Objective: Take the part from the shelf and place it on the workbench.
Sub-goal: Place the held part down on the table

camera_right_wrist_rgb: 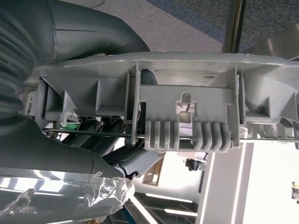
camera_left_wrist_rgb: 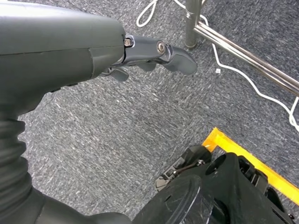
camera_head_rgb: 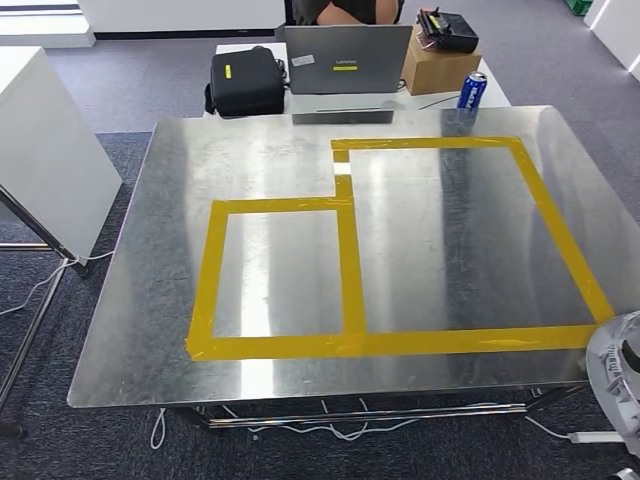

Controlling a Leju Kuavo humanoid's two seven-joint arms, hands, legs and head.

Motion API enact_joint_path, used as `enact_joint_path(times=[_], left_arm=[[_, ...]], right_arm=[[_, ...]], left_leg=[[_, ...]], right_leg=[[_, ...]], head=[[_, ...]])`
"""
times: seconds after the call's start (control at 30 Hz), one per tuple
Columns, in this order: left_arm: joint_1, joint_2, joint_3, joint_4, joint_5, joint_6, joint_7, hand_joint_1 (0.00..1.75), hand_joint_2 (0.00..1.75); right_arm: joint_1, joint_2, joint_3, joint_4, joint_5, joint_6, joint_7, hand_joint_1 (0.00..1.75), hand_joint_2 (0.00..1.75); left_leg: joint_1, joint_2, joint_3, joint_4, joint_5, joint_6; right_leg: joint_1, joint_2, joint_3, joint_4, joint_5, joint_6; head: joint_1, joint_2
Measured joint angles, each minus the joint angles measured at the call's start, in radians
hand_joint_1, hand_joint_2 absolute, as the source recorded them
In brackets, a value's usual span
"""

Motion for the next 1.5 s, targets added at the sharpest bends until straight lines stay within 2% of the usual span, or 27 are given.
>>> enact_joint_path(times=[0.2, 0.3, 0.43, 0.5, 0.57, 0.6, 0.7, 0.77, 0.87, 0.97, 1.1, 1.33, 1.5], left_arm=[[0.000, 0.000, 0.000, 0.000, 0.000, 0.000, 0.000, 0.00, 1.75], [-0.001, 0.001, 0.000, 0.000, 0.000, 0.000, 0.001, 0.00, 1.75], [0.001, 0.001, 0.004, 0.000, 0.003, 0.004, 0.003, 0.00, 1.75], [0.003, 0.000, 0.012, 0.000, 0.006, 0.011, 0.006, 0.00, 1.75], [0.007, 0.000, 0.025, 0.000, 0.011, 0.016, 0.010, 0.00, 1.75], [0.008, -0.001, 0.031, 0.000, 0.014, 0.019, 0.011, 0.00, 1.75], [0.019, -0.005, 0.052, 0.000, 0.018, 0.021, 0.017, 0.00, 1.75], [0.026, -0.009, 0.064, 0.000, 0.019, 0.022, 0.019, 0.00, 1.75], [0.027, -0.014, 0.081, 0.000, 0.022, 0.022, 0.018, 0.00, 1.75], [0.028, -0.019, 0.095, 0.000, 0.026, 0.022, 0.018, 0.00, 1.75], [0.029, -0.024, 0.105, 0.000, 0.021, 0.022, 0.009, 0.00, 1.75], [0.029, -0.027, 0.124, 0.000, 0.004, 0.023, 0.001, 0.00, 1.75], [0.029, -0.028, 0.130, 0.000, 0.004, 0.023, 0.001, 0.00, 1.75]], right_arm=[[-0.015, 0.035, -0.014, 0.000, 0.072, -0.011, -0.057, 1.75, 1.75], [-0.014, 0.047, -0.007, -0.014, 0.088, -0.037, -0.043, 1.75, 1.75], [-0.016, 0.053, -0.040, -0.079, -0.018, -0.038, 0.000, 1.75, 1.75], [-0.048, 0.053, -0.131, -0.141, -0.104, 0.049, -0.046, 1.75, 1.75], [-0.098, 0.042, -0.276, -0.213, -0.185, 0.193, -0.106, 1.75, 1.75], [-0.113, 0.027, -0.352, -0.250, -0.239, 0.252, -0.103, 1.75, 1.75], [-0.104, -0.041, -0.528, -0.353, -0.437, 0.312, 0.037, 1.75, 1.75], [-0.092, -0.077, -0.601, -0.406, -0.512, 0.307, 0.113, 1.75, 1.75], [-0.065, -0.110, -0.676, -0.472, -0.578, 0.288, 0.180, 1.75, 1.75], [-0.038, -0.129, -0.711, -0.516, -0.617, 0.277, 0.209, 1.75, 1.75], [-0.015, -0.136, -0.729, -0.553, -0.641, 0.289, 0.205, 1.75, 1.75], [-0.045, -0.132, -0.739, -0.571, -0.583, 0.407, 0.079, 1.75, 1.75], [-0.062, -0.126, -0.740, -0.571, -0.577, 0.423, 0.060, 1.75, 1.75]], left_leg=[[0.000, 0.000, 0.000, 0.000, 0.000, 0.000], [0.000, 0.000, 0.000, 0.000, 0.000, 0.000], [-0.001, 0.000, 0.000, 0.000, 0.000, 0.000], [-0.001, 0.000, -0.001, 0.000, 0.000, 0.000], [-0.002, -0.001, -0.002, 0.000, 0.000, 0.001], [-0.003, -0.002, -0.002, 0.000, 0.001, 0.001], [-0.004, -0.007, -0.005, 0.000, 0.001, 0.003], [-0.004, -0.006, -0.006, 0.000, 0.000, 0.003], [-0.004, -0.003, -0.006, 0.000, -0.001, 0.003], [-0.004, 0.001, -0.005, 0.000, -0.002, 0.003], [-0.004, 0.001, -0.005, 0.000, -0.001, 0.004], [-0.004, 0.001, -0.004, 0.000, 0.000, 0.004], [-0.004, 0.001, -0.004, 0.000, 0.000, 0.004]], right_leg=[[0.000, 0.000, 0.000, 0.000, 0.000, 0.000], [0.000, 0.000, 0.000, 0.000, 0.000, 0.000], [0.000, 0.000, -0.002, 0.000, 0.000, 0.000], [-0.001, 0.000, -0.003, 0.000, 0.001, 0.001], [-0.002, -0.001, -0.003, 0.000, 0.001, 0.001], [-0.003, -0.003, -0.004, 0.000, 0.000, 0.001], [-0.004, -0.007, -0.005, 0.000, -0.001, 0.004], [-0.004, -0.005, -0.005, 0.000, -0.002, 0.004], [-0.004, -0.001, -0.005, 0.000, -0.002, 0.004], [-0.004, 0.002, -0.006, 0.000, -0.002, 0.004], [-0.004, 0.001, -0.005, 0.000, -0.001, 0.004], [-0.004, 0.001, -0.005, 0.000, 0.000, 0.005], [-0.004, 0.001, -0.005, 0.000, 0.000, 0.005]], head=[[0.000, 0.000], [0.000, 0.000], [0.000, 0.000], [0.000, 0.000], [0.000, 0.000], [0.000, 0.000], [0.001, 0.000], [0.000, 0.000], [0.000, 0.000], [0.000, 0.000], [0.000, 0.000], [0.000, 0.000], [0.000, 0.000]])
